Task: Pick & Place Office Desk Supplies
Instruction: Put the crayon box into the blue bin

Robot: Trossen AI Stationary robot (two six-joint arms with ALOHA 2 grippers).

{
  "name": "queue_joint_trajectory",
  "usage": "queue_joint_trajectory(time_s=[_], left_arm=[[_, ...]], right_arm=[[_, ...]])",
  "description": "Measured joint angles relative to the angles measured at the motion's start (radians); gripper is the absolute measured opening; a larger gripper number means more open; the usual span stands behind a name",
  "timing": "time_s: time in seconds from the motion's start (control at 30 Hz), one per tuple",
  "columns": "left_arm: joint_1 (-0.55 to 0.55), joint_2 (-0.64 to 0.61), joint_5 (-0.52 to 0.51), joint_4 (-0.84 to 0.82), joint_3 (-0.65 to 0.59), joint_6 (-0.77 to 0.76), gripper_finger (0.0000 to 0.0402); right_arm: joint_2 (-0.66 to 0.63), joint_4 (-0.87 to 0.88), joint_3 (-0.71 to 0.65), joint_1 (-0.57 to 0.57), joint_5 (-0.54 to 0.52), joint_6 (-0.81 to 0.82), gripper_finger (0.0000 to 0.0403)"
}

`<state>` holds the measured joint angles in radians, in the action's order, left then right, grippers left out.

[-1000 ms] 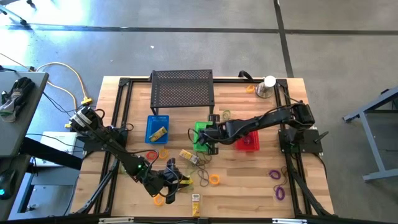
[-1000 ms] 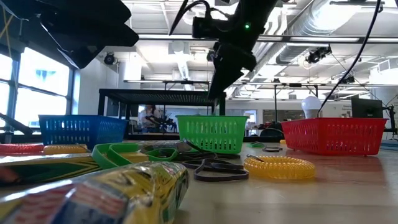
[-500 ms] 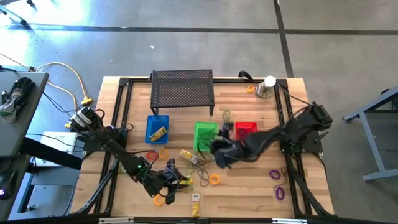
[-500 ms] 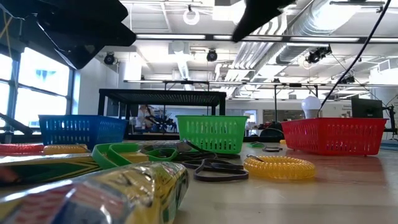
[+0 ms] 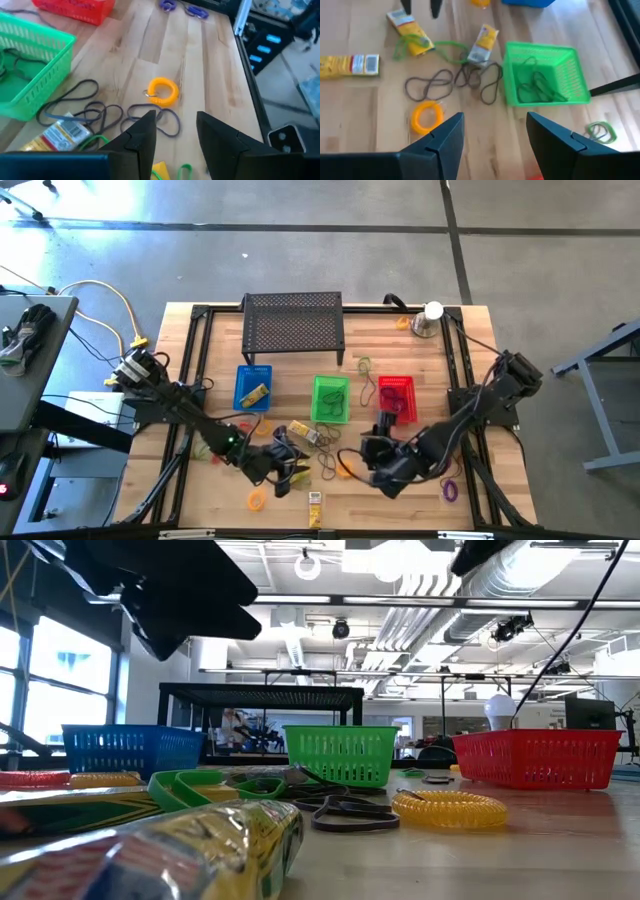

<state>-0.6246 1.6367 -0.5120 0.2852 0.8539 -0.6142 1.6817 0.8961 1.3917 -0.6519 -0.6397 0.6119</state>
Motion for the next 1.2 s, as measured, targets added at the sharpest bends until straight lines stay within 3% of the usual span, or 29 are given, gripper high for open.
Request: queue_joint_trajectory(time_s=[0.27,0.43,0.67,0.83,1.03,1.2], left_arm=[[0.028,0.000,0.047,0.002,0.000,0.134,0.0183],[0.042,0.000,0.049,-0.094,0.000,0.201,0.0219],[0.078,0.000,0.049,-0.154,0.000,0.214,0.0272],[0.086,0.000,0.047,-0.180,0.000,0.244,0.0280],[0.107,0.000,0.051,-0.315,0.000,0.139,0.0280],[0.175,-0.001,0.162,-0.406,0.000,0.188,0.0280]], right_arm=[[0.001,-0.035,-0.118,-0.038,-0.038,0.090,0.0203],[0.001,-0.114,-0.190,-0.035,-0.039,0.147,0.0203],[0.001,-0.247,-0.217,-0.036,-0.039,0.104,0.0203],[0.001,-0.286,-0.217,-0.035,-0.039,0.074,0.0203],[0.001,-0.295,-0.217,-0.036,-0.039,0.064,0.0203],[0.001,-0.302,-0.217,-0.035,-0.039,0.064,0.0203]])
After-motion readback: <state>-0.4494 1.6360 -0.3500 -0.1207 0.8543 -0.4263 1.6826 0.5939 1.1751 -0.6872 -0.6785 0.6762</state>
